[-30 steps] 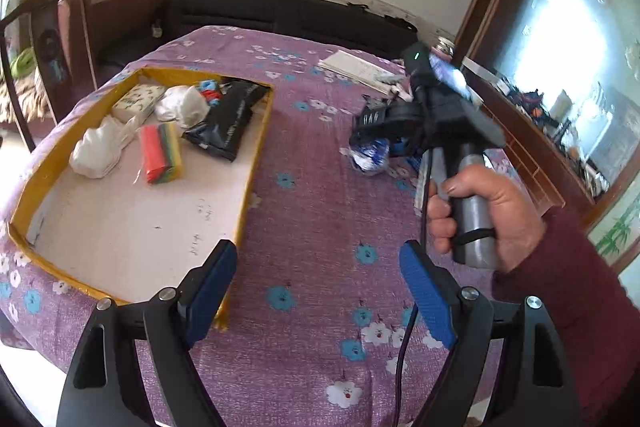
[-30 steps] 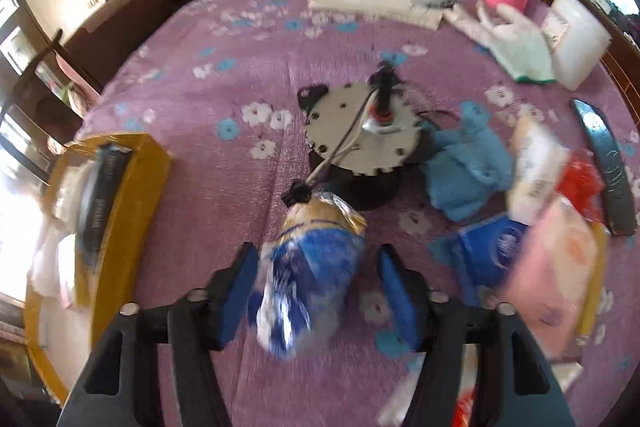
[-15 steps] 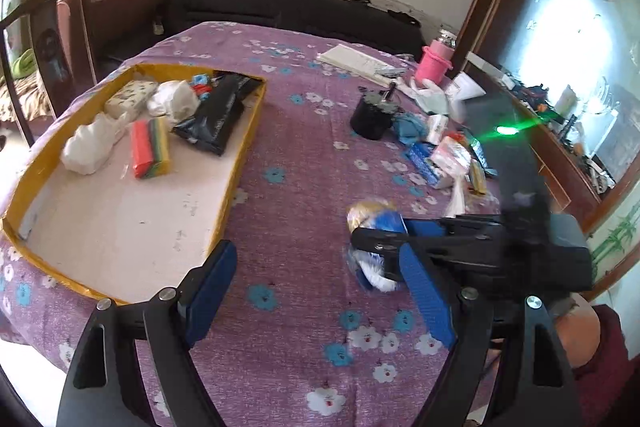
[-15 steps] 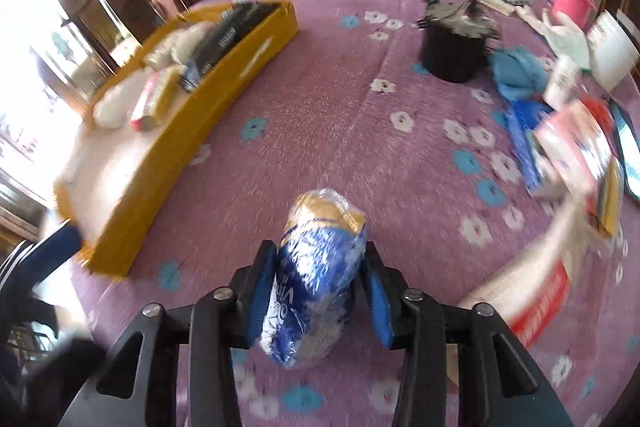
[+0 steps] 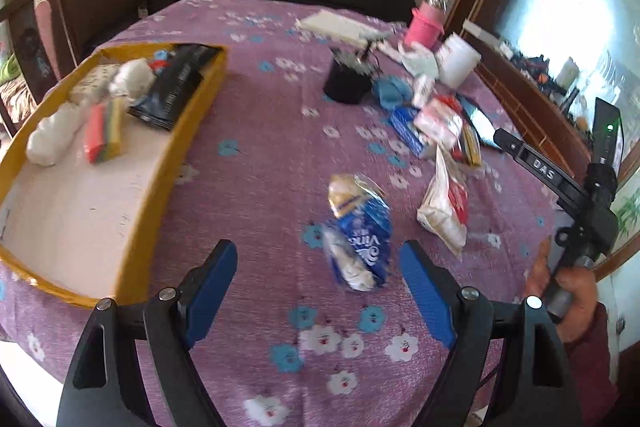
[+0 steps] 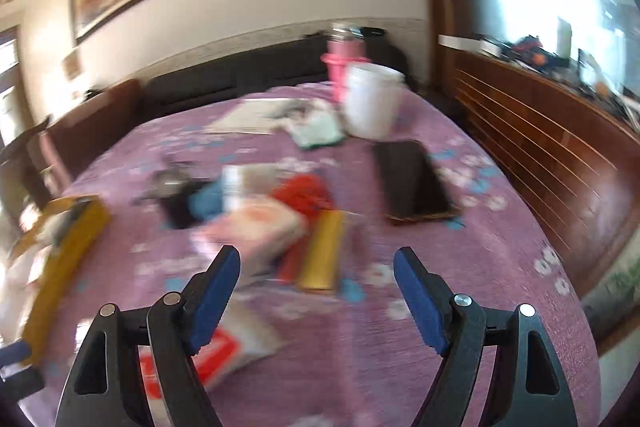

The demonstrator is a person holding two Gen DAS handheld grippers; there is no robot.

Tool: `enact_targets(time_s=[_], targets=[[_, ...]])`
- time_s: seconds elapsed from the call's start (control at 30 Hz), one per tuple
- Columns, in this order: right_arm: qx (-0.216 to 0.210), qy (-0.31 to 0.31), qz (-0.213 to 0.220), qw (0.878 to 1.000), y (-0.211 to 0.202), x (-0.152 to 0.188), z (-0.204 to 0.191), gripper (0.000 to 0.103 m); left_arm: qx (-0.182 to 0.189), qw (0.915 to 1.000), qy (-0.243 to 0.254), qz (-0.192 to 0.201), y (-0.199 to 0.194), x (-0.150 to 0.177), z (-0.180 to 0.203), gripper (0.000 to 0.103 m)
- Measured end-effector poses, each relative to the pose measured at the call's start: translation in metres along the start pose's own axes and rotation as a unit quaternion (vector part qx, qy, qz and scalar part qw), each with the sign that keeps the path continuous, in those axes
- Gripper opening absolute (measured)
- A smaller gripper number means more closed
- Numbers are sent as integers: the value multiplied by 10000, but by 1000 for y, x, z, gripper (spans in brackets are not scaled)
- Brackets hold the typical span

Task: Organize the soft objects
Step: 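Move the open left tool around the blue Vinda tissue pack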

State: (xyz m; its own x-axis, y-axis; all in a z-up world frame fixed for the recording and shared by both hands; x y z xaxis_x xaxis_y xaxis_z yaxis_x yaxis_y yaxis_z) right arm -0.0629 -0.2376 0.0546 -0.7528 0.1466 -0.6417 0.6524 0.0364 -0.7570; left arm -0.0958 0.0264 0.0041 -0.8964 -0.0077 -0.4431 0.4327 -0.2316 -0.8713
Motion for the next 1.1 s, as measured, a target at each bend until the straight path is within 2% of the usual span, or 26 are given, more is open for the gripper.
enact_targets(time_s=[0.03, 0.07, 0.1, 0.13, 0.2, 0.27, 0.4, 0.57, 0.83, 0.93, 1.1], targets=[[55, 124, -3, 9999, 6, 2, 7, 83, -52, 10000, 49, -17, 4, -1, 4, 83], [4, 321, -197, 9993, 14, 4, 16, 83, -125, 9999, 99, -28, 8, -3, 8, 83], [-176, 430, -255, 9986, 16, 2, 18, 83, -195, 9997, 138, -40, 12, -5, 10, 83], [-315, 527, -199, 9979, 16, -1, 21, 83, -238, 9996, 154, -52, 15, -8, 12, 83], [-272, 568, -92, 9980, 11, -2, 23, 84, -340, 9993, 165, -85, 25, -13, 14, 83], [-502, 541, -204, 9971, 13, 1, 18, 85, -363, 9991, 145, -168, 35, -15, 13, 83], [-650, 374, -249, 9969, 14, 3, 7, 85, -274, 9991, 25, -307, 54, -17, 9, 83], [-809, 350, -283, 9957, 14, 4, 4, 85, -151, 9995, -7, -277, 63, -18, 8, 84], [-839, 624, -566, 9929, 27, 9, 13, 85, -150, 9996, 106, -204, 67, -18, 15, 94], [-835, 690, -675, 9918, 32, 11, 15, 85, -89, 9995, 192, -234, 68, -16, 17, 103], [-804, 736, -776, 9910, 37, 13, 17, 85, -26, 9994, 227, -243, 68, -16, 19, 103]])
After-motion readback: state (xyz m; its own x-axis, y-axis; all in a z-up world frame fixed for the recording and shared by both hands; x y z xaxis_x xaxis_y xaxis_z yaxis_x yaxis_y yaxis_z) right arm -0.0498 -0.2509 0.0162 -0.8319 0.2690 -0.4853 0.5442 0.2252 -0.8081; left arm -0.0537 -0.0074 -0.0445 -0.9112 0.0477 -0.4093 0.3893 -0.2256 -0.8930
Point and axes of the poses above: each gripper's, at about its wrist camera, not at the fingertips, and y roughly the way its jaws point, z to its right, x to its underside, the point moved 7 cm from there along y, roughly the way its jaws point, and after that the axes turned 12 degrees about -z, right-handed, at the moved point
